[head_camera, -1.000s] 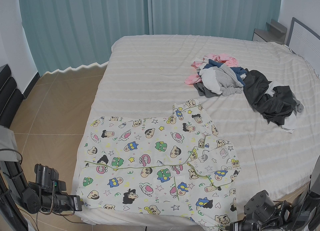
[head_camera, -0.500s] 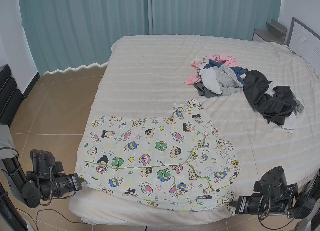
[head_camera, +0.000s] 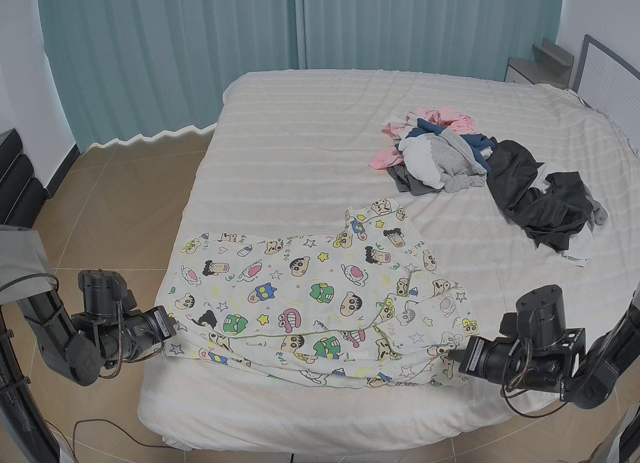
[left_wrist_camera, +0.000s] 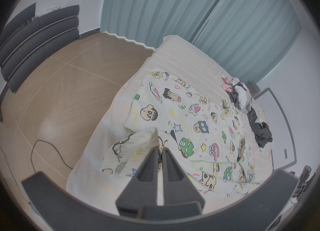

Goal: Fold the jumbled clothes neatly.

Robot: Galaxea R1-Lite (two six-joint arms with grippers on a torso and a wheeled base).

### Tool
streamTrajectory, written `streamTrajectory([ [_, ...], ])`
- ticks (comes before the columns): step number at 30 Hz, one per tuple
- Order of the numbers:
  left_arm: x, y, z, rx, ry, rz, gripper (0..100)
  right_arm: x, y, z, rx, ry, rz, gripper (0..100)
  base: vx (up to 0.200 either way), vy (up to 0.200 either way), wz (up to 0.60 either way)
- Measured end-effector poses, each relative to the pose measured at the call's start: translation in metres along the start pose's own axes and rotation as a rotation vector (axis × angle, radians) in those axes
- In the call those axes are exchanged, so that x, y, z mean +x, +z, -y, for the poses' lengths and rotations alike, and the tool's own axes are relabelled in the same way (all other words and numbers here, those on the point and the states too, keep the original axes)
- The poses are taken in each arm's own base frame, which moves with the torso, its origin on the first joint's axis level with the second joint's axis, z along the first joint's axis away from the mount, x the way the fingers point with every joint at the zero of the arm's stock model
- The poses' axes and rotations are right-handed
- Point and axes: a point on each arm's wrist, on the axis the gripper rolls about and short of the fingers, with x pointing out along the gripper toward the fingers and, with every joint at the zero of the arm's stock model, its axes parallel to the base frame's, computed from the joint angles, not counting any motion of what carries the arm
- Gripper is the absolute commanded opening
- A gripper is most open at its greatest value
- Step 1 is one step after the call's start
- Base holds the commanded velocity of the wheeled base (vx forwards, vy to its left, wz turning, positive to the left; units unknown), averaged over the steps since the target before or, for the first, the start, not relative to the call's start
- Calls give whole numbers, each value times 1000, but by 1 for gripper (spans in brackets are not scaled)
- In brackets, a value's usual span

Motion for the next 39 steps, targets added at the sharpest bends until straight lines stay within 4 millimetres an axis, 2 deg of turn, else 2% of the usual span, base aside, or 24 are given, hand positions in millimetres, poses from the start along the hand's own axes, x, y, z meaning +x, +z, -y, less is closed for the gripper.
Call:
streamTrajectory([
  [10, 31, 12, 1, -34, 15, 42, 0, 34, 34, -6, 13, 11, 76, 0, 0, 0, 0],
  [16, 46, 15, 0, -37, 28, 53, 0, 52, 46, -12, -6, 37, 90, 0, 0, 0, 0],
  [28, 68, 17, -4, -42, 48, 61, 0, 80, 59, -5, -19, 8, 104, 0, 0, 0, 0],
  [39, 78, 21, -3, -107, 36, 80, 0, 94, 63, 1, -6, 1, 116, 0, 0, 0, 0],
])
